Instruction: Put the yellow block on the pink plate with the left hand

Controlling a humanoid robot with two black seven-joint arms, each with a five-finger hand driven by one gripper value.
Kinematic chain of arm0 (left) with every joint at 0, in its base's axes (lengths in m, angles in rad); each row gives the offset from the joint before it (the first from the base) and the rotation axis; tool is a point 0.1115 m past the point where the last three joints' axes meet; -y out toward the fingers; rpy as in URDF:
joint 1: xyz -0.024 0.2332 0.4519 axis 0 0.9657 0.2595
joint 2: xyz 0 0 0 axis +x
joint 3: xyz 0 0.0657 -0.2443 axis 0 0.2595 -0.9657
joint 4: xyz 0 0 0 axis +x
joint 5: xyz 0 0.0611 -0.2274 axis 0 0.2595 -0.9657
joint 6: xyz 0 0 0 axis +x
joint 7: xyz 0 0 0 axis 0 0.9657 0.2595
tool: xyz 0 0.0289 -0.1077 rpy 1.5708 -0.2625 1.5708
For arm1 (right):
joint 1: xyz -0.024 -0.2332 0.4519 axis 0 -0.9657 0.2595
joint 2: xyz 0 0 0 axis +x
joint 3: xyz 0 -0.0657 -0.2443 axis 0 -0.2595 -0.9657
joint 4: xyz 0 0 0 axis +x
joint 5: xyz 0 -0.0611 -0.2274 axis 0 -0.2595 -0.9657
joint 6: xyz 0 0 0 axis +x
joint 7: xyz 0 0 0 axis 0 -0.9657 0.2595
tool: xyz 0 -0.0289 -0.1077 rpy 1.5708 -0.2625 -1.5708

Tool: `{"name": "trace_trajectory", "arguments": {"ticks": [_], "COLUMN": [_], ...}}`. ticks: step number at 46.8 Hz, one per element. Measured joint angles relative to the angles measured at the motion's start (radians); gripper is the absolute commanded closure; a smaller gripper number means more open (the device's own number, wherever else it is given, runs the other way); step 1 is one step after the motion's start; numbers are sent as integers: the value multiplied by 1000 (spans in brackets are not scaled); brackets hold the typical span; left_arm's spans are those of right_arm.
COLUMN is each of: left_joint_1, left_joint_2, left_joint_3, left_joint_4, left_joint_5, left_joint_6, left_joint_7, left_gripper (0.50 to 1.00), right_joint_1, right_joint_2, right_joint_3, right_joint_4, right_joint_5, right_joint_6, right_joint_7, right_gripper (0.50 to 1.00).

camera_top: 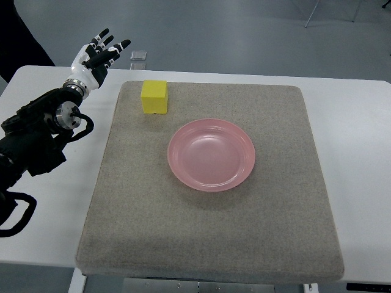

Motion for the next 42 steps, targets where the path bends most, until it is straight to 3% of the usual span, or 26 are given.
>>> {"name": "trace_trajectory", "arguments": {"ticks": [42], "left_joint_1": [0], "left_joint_2": [0], "left_joint_3": [-1], "left_joint_4": [-1], "left_joint_5": [0], "left_joint_6": [-2], "left_joint_7": [-26], "left_gripper": [508], "right_joint_1": [0], "right_joint_2": [0], "right_joint_3": [0], "right_joint_4": [0], "right_joint_5": [0], "right_joint_6": [0], "right_joint_7": [0], "right_gripper": [576]}}
